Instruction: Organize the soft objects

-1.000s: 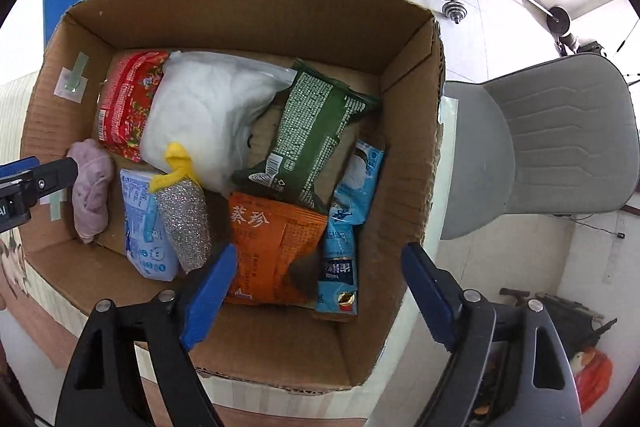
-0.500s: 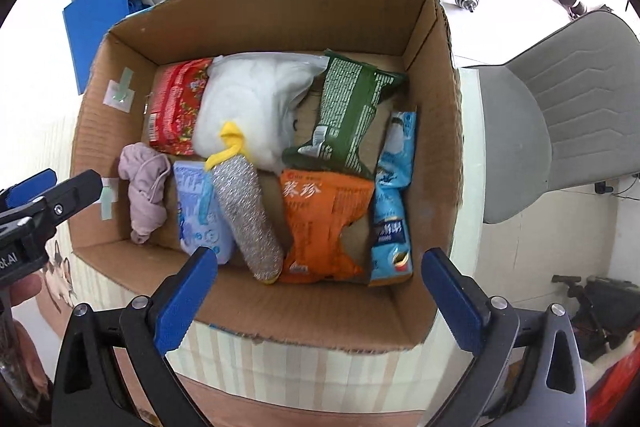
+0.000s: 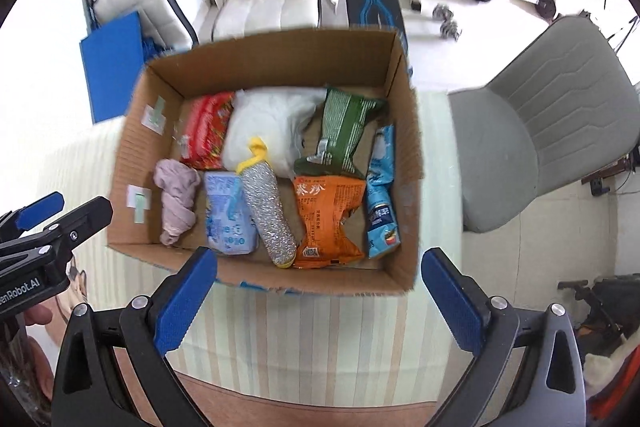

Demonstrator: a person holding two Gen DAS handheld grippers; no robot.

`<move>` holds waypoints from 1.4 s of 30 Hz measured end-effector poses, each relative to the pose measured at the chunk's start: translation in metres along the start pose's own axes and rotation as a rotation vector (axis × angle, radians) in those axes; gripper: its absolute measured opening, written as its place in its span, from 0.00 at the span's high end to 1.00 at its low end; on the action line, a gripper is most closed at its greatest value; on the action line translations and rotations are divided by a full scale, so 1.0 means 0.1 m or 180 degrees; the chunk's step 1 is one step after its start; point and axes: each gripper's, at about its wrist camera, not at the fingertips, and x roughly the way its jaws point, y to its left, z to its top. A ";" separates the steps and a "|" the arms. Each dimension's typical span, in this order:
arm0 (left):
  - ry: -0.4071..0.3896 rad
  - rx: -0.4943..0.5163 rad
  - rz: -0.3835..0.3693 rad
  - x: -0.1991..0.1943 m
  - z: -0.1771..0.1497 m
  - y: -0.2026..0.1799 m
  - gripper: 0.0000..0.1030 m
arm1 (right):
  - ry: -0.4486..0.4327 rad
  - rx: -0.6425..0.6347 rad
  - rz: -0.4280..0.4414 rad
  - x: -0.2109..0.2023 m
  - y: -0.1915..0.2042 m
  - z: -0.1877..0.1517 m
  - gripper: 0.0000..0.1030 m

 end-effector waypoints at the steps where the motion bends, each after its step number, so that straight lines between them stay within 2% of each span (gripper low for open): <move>1: -0.0052 -0.0004 0.0008 -0.11 -0.05 -0.01 0.06 | -0.0064 -0.0008 -0.0003 -0.13 0.01 -0.06 0.00; 12: -0.0623 0.0016 0.0019 -1.32 -0.58 -0.12 0.06 | -0.0694 -0.0150 0.0134 -1.41 0.10 -0.73 0.00; 17: -0.0730 -0.0026 -0.0006 -1.74 -0.82 -0.12 0.06 | -0.0901 -0.0167 0.0217 -1.89 0.09 -0.99 0.00; 24: -0.0727 -0.0068 -0.0114 -2.15 -1.12 -0.15 0.06 | -0.1129 -0.0216 0.0305 -2.52 0.12 -1.37 0.00; 32: -0.1006 -0.0006 -0.0011 -2.52 -1.27 -0.20 0.06 | -0.1262 -0.0266 0.0260 -2.86 0.13 -1.65 0.00; 40: -0.1107 -0.0041 0.0062 -2.55 -1.26 -0.20 0.06 | -0.1397 -0.0177 0.0148 -2.99 0.04 -1.67 0.00; 42: -0.1122 -0.0008 0.0096 -2.54 -1.27 -0.23 0.00 | -0.1432 -0.0153 0.0116 -3.01 0.03 -1.65 0.00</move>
